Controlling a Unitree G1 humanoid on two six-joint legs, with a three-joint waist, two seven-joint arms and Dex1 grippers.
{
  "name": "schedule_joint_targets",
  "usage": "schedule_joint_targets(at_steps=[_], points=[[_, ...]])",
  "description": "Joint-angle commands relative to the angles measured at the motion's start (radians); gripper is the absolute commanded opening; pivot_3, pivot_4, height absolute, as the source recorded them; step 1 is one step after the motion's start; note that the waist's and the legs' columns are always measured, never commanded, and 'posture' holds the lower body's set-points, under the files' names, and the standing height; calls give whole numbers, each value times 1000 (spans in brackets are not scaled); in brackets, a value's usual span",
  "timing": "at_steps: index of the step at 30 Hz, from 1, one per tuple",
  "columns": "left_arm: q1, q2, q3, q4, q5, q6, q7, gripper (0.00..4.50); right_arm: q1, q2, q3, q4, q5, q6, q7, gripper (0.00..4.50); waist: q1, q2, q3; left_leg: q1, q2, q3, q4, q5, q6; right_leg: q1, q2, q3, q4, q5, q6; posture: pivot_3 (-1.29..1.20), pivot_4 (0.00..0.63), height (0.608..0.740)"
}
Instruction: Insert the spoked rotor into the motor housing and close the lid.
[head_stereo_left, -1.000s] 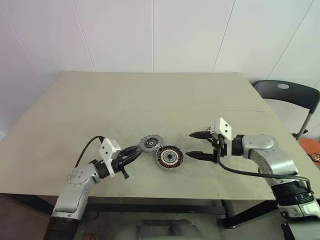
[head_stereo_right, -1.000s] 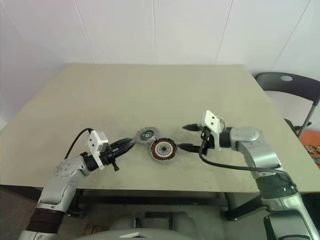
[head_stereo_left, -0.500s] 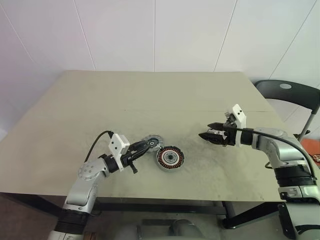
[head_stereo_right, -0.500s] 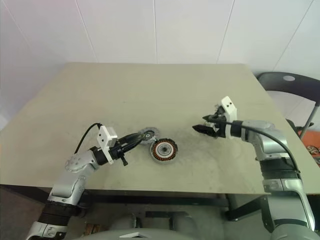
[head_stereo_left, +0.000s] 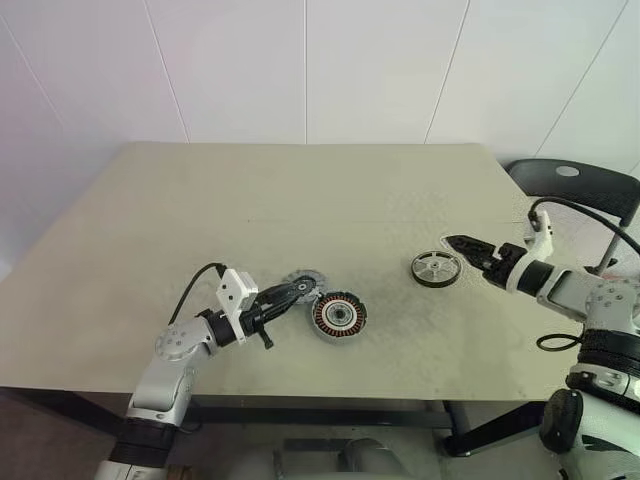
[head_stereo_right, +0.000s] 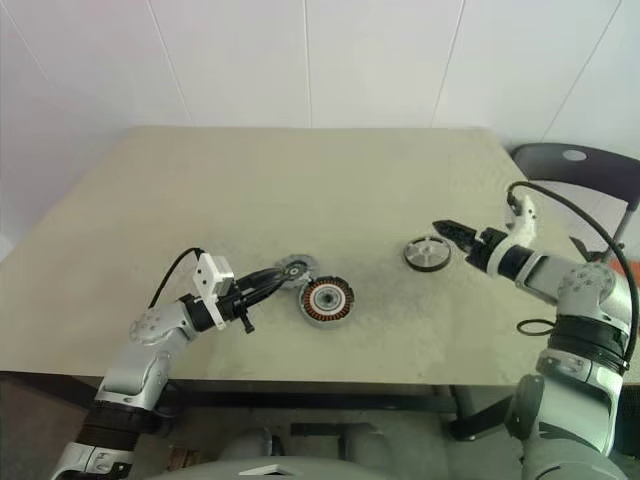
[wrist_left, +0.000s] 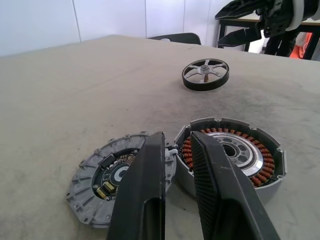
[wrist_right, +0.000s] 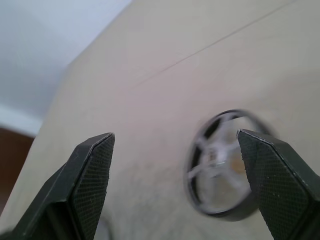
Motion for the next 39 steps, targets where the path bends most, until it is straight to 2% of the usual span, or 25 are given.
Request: schedule_joint_targets(at_steps=[1, 9, 23, 27, 31, 33, 35, 36, 39], points=[[-30, 8, 17, 1, -19, -20, -16, 899, -23, -11, -55, 36, -2, -26, -74, 4087, -1, 0, 0, 0, 0, 1, 0, 0, 0, 0, 0, 0, 0, 0, 0, 0, 0, 740], [-36, 16, 19, 18, -14, -35, -21, 899, 8, 22, -83, 116, 16, -27, -138, 4087, -20, 0, 0, 0, 0, 2, -1, 0, 0, 0, 0, 0, 0, 0, 0, 0, 0, 740], [-24, 27, 22, 21, -14, -45, -21, 899, 17, 194, -135, 29, 96, 36, -253, 4087, -28, 2, -1, 0, 1, 1, -1, 0, 0, 0, 1, 1, 0, 0, 0, 0, 0, 740], [-25, 31, 25, 19, -14, -44, -20, 924, 22, 233, -144, -16, 120, 35, -278, 3260, -29, 2, 0, 0, 1, 1, -1, 0, 0, 0, 1, 1, 0, 0, 0, 0, 0, 740], [-24, 35, 28, 17, -15, -44, -20, 924, 18, 255, -156, -47, 146, 35, -300, 1896, -25, 3, 0, 0, 1, 0, -2, 0, 0, -1, 1, 1, 0, 0, 0, 0, 0, 740], [-24, 37, 28, 16, -15, -43, -20, 924, 17, 257, -161, -49, 155, 29, -307, 1067, -25, 3, 0, 0, 1, 0, -2, 0, 0, -1, 1, 1, 0, 0, 1, 0, 0, 740], [-23, 39, 27, 13, -16, -41, -20, 924, 21, 259, -161, -52, 167, 33, -310, 521, -25, 3, 0, 0, 1, 0, -2, 0, 0, -1, 1, 1, -1, 0, 1, 0, 0, 740], [-23, 39, 26, 14, -15, -39, -19, 924, 27, 261, -155, -58, 177, 46, -304, 398, -25, 3, 0, 0, 1, 0, -2, 0, 0, -1, 1, 1, -1, 0, 1, 0, 0, 740], [-23, 38, 23, 15, -13, -38, -17, 924, 40, 270, -143, -82, 205, 79, -290, 401, -26, 4, 0, 0, 1, 0, -2, 0, 0, -1, 1, 1, -1, 0, 1, 0, 0, 740]])
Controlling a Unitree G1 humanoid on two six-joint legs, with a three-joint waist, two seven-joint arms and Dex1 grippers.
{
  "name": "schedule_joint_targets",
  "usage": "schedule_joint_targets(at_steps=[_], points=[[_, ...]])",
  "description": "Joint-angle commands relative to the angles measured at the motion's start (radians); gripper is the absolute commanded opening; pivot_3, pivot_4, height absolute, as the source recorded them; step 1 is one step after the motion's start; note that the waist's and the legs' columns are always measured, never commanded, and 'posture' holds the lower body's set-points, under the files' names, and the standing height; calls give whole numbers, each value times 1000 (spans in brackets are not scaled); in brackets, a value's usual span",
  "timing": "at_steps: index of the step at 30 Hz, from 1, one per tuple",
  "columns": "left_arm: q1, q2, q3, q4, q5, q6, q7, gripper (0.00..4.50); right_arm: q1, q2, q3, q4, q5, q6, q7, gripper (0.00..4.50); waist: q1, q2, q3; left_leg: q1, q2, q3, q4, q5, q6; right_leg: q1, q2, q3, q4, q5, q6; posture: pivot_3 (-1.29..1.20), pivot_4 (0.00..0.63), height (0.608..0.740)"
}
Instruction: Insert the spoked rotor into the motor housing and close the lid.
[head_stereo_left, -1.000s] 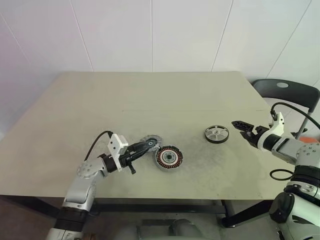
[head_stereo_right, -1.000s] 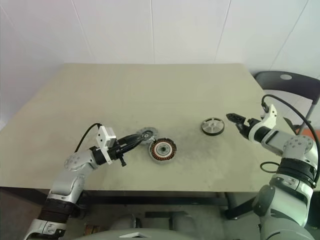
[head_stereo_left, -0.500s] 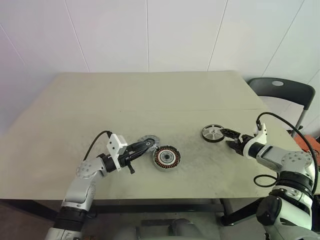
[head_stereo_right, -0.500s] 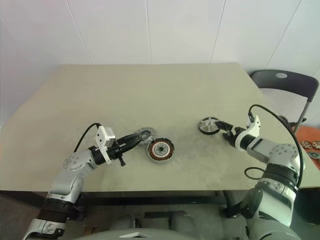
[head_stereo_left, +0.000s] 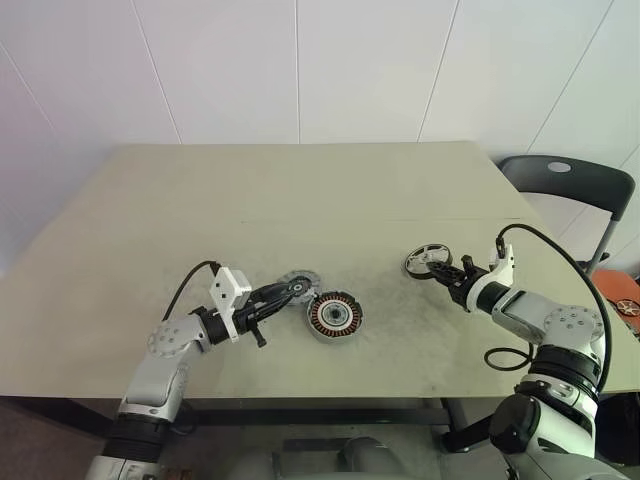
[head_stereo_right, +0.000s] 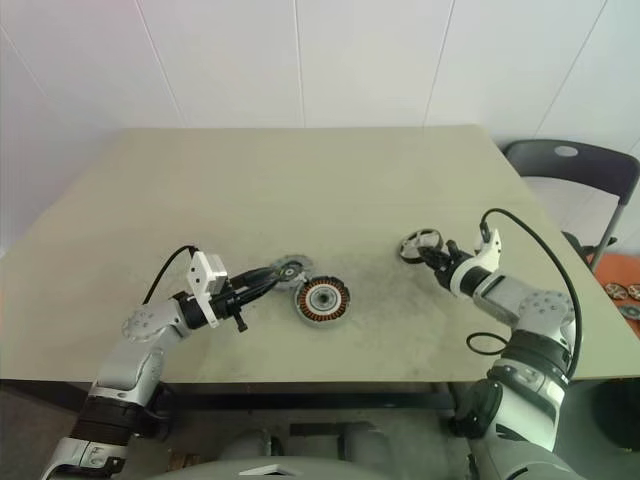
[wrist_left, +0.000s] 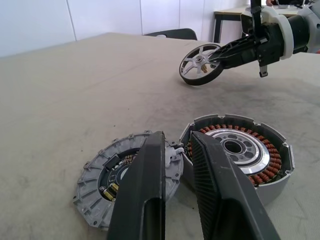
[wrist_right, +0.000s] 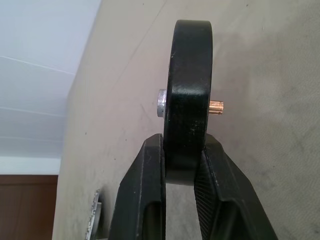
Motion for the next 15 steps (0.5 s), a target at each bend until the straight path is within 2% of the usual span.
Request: schedule_joint_targets(at_steps=[1, 9, 15], points=[[-8, 2, 10, -16, -5, -14, 1, 924, -3, 13, 1, -62, 63, 29, 20, 401, 0, 0, 0, 0, 0, 0, 0, 0, 0, 0, 0, 0, 0, 0, 0, 0, 0, 740], [-6, 16, 28, -33, -21, 4, 4, 924, 7, 43, -55, -100, 316, 145, 139, 401, -1, 1, 1, 0, 0, 0, -1, 0, 0, 0, 0, 0, 0, 0, 0, 0, 0, 740], [-2, 30, 33, -31, -18, 6, 5, 924, 55, 58, 63, -167, 432, 276, 230, 401, -3, 1, 1, 0, 0, -1, -1, 0, 0, 0, 0, 0, 0, 0, 0, 0, 0, 740]])
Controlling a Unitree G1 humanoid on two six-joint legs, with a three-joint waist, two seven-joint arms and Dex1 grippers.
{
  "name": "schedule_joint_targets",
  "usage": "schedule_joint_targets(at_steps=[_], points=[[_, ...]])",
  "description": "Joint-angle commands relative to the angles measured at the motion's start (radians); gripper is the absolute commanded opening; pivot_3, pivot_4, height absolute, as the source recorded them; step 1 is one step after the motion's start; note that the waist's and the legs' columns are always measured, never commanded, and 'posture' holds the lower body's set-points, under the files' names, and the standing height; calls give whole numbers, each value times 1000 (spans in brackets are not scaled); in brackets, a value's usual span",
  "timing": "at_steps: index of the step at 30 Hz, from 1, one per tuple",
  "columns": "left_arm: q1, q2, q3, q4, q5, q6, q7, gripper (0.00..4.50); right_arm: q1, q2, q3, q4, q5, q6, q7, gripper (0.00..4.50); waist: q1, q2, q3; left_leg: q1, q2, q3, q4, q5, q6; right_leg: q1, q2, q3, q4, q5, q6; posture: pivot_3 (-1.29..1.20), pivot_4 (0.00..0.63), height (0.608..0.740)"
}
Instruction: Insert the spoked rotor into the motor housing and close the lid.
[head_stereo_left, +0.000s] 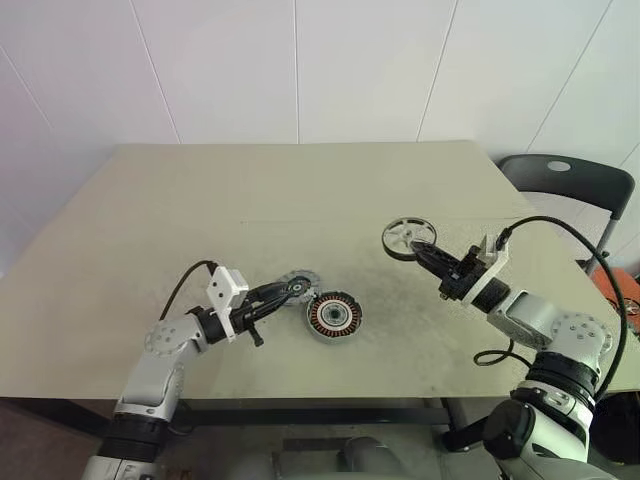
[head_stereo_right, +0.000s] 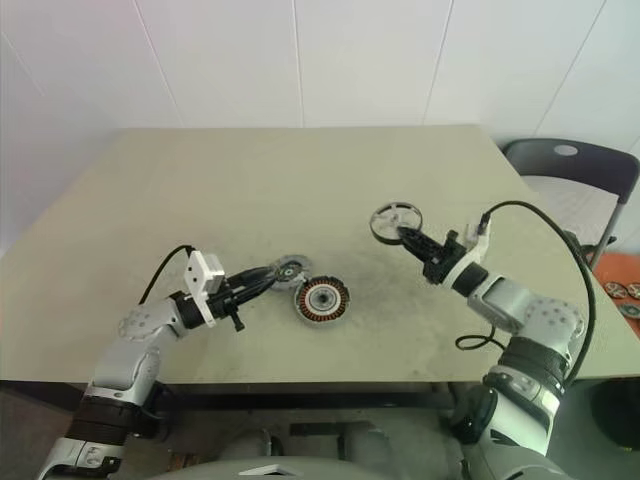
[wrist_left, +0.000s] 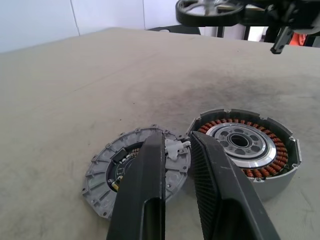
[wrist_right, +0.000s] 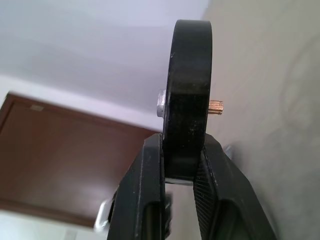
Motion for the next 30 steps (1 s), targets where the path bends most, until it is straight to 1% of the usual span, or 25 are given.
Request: schedule_joint_targets(at_steps=[1, 5, 9, 13, 16, 20, 26, 30], points=[[-6, 7, 20, -31, -15, -2, 2, 924, 16, 15, 97, -81, 82, 76, 82, 401, -1, 0, 0, 0, 0, 0, 0, 0, 0, 0, 0, 0, 0, 0, 0, 0, 0, 740], [-2, 6, 21, -33, -12, -3, 6, 924, 39, 13, 231, -123, 74, 101, 167, 401, -8, 0, 0, 0, 0, 0, 0, 0, 0, 0, 0, 0, 0, -1, 2, 0, 0, 740], [6, 6, 22, -42, -11, -1, 13, 924, 44, -27, 380, -145, 31, 90, 271, 401, -9, 0, 0, 0, 0, 0, 0, 0, 0, 0, 0, 0, 0, -2, 3, 0, 0, 740], [19, 7, 26, -60, -11, 3, 21, 924, 40, -64, 513, -122, -34, 48, 363, 401, -10, 0, 0, 0, 0, -1, 0, 0, 0, 0, 0, 0, 0, -2, 4, 0, 0, 740], [36, 10, 30, -80, -12, 9, 31, 924, 47, -90, 588, -91, -82, 15, 431, 401, -11, 0, 0, -1, 0, -1, 0, 0, 0, 0, 0, -1, 0, -2, 4, 0, 0, 740], [53, 13, 37, -102, -15, 17, 41, 924, 42, -96, 632, -54, -128, -34, 485, 401, -17, 0, 0, -1, 0, -1, 0, 0, 0, 0, 0, -1, -1, -2, 4, 0, 0, 740], [53, 11, 33, -112, -14, 24, 49, 924, 35, -91, 651, -10, -174, -84, 537, 401, -21, 0, 0, -1, 0, -1, 0, 0, 0, 0, 0, -1, -1, -3, 4, 0, 0, 740], [44, 7, 29, -109, -11, 27, 48, 924, 34, -77, 648, 9, -194, -100, 543, 401, -21, 0, 0, -1, 0, -1, 0, 0, 0, 0, 0, -1, -1, -3, 4, 0, 0, 740]])
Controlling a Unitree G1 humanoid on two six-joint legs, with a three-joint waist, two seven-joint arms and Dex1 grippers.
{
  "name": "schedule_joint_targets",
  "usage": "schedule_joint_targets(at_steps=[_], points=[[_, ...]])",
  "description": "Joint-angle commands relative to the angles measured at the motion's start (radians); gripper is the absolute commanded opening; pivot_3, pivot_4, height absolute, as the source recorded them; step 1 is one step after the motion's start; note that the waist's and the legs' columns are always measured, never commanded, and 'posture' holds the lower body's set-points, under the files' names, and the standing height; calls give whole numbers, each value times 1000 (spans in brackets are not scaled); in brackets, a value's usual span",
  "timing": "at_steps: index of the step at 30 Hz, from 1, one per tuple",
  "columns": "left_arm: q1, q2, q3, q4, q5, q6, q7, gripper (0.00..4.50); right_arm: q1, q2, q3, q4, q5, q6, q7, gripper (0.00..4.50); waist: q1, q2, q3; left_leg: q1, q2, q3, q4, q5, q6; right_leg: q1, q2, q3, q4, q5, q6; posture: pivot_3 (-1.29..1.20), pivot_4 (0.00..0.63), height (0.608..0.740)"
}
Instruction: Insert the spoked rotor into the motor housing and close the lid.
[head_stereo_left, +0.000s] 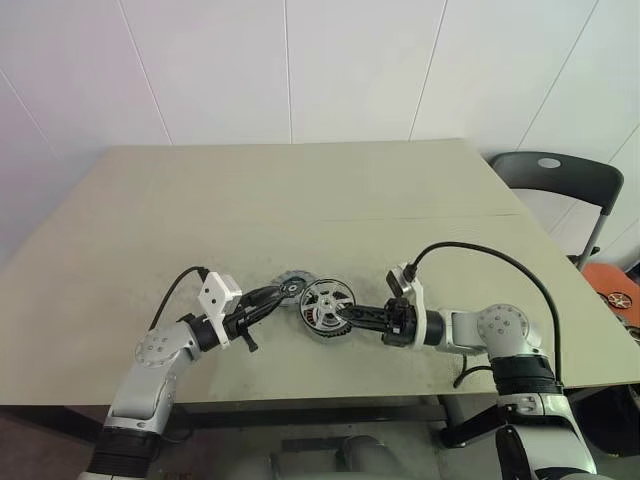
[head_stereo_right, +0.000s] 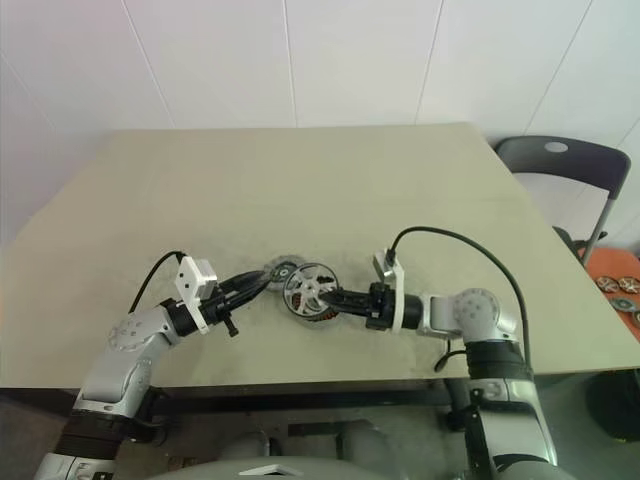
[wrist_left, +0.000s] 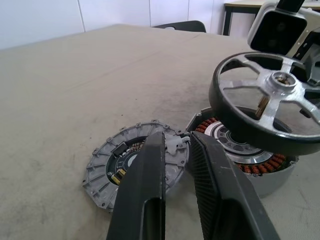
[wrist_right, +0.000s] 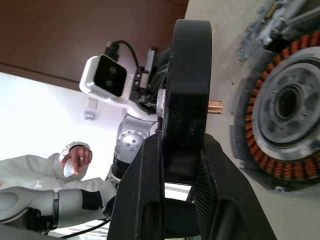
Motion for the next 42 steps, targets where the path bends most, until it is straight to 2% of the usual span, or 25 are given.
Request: schedule_joint_targets(at_steps=[1, 8, 19, 27, 42], points=[[-20, 3, 8, -29, -10, -5, 3, 924, -22, 19, -8, 7, -3, -21, 21, 401, 0, 0, 0, 0, 0, 0, 0, 0, 0, 0, 0, 0, 0, 0, 0, 0, 0, 740], [-26, -1, -4, -27, -8, 1, -5, 924, -1, 54, -18, 52, -32, -57, 28, 401, 1, 0, 0, 0, 0, 0, 0, 0, 0, 0, 0, 0, 0, 0, 0, 0, 0, 740], [-27, -10, -19, -27, -4, 3, -7, 924, 5, 34, -31, 92, -58, -66, 55, 401, 0, 0, 0, 0, 0, 0, 0, 0, 0, 0, 0, 0, 0, 0, 0, 0, 0, 740], [-22, -11, -23, -34, -4, 2, -6, 924, 58, 46, -39, 60, -49, -45, 44, 401, 1, 0, 0, 0, 0, 0, 0, 0, 0, 1, 0, 0, 0, 0, 0, 0, 0, 740], [-25, -13, -31, -27, -1, 2, -1, 924, 54, 99, -77, 68, -46, -25, 9, 401, -2, -1, 0, 0, 0, -1, 0, 0, 0, 1, 0, -1, 0, 0, 0, 0, 0, 740]])
